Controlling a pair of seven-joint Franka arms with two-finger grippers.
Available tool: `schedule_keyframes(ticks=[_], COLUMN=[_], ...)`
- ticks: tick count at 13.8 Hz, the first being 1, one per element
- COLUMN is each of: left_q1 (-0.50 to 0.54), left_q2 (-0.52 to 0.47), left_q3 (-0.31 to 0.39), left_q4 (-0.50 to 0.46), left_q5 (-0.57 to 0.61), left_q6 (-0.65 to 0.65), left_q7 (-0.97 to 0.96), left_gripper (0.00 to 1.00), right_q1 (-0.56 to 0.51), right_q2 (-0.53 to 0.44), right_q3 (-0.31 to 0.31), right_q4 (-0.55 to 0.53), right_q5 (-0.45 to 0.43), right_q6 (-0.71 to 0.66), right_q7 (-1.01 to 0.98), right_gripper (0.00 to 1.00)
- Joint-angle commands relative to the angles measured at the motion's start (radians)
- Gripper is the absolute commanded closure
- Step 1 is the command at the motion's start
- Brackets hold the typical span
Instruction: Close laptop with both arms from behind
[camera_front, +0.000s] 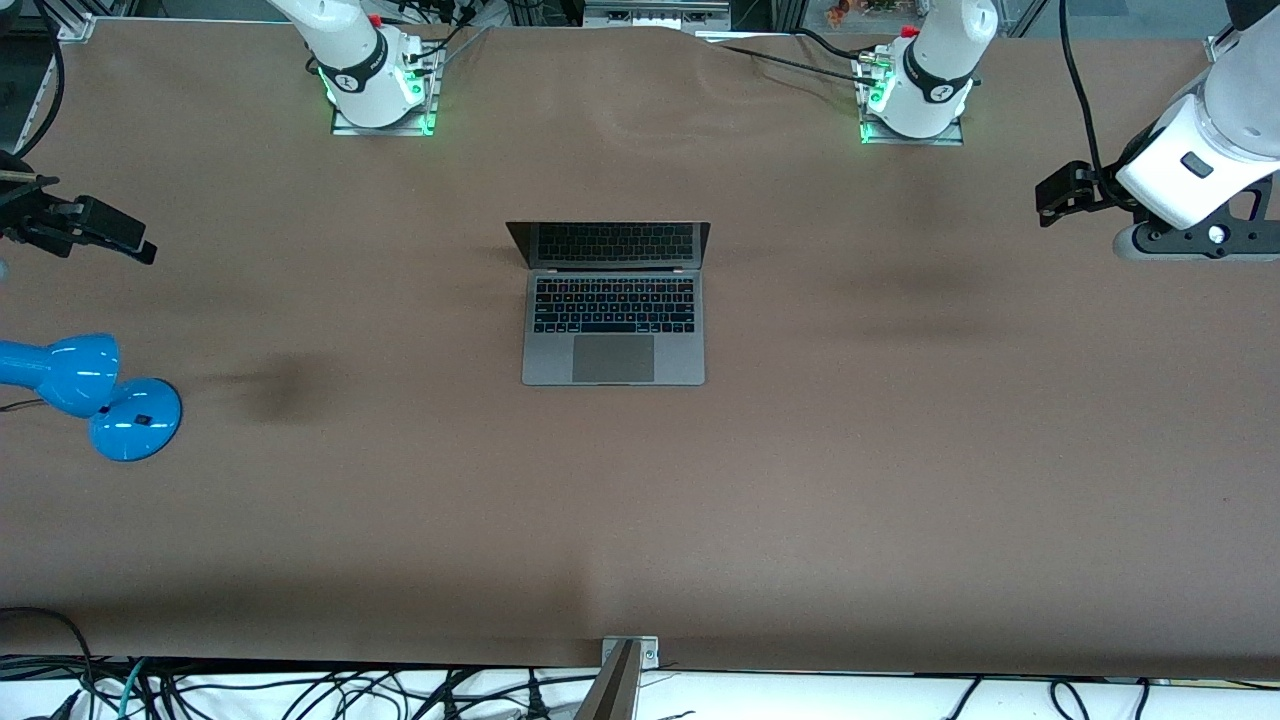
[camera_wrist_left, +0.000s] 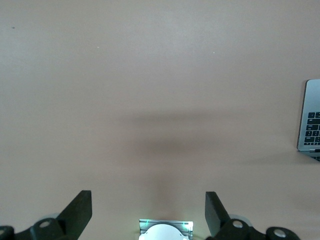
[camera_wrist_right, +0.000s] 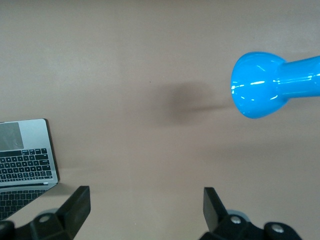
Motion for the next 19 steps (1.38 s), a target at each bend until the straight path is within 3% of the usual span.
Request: schedule_keyframes(ticks=[1,19], left_q1=[-0.001,0.01], left_q2=[-0.005,0.001], left_q3=[-0.005,0.01], left_q4=[0.017,0.09], left_q5=[0.01,0.007], left_q6=[-0.015,-0.015], left_q7=[-0.002,0.009], left_gripper=[0.0,0.0], right_q1=[0.0,0.0], right_q2=[0.006,0.006], right_q3=[0.007,0.007], right_q4=[0.016,0.016], right_q5=[-0.008,-0.006], right_q6=[0.014,0.003], right_q7=[0.013,0.011], right_gripper=[0.0,0.0])
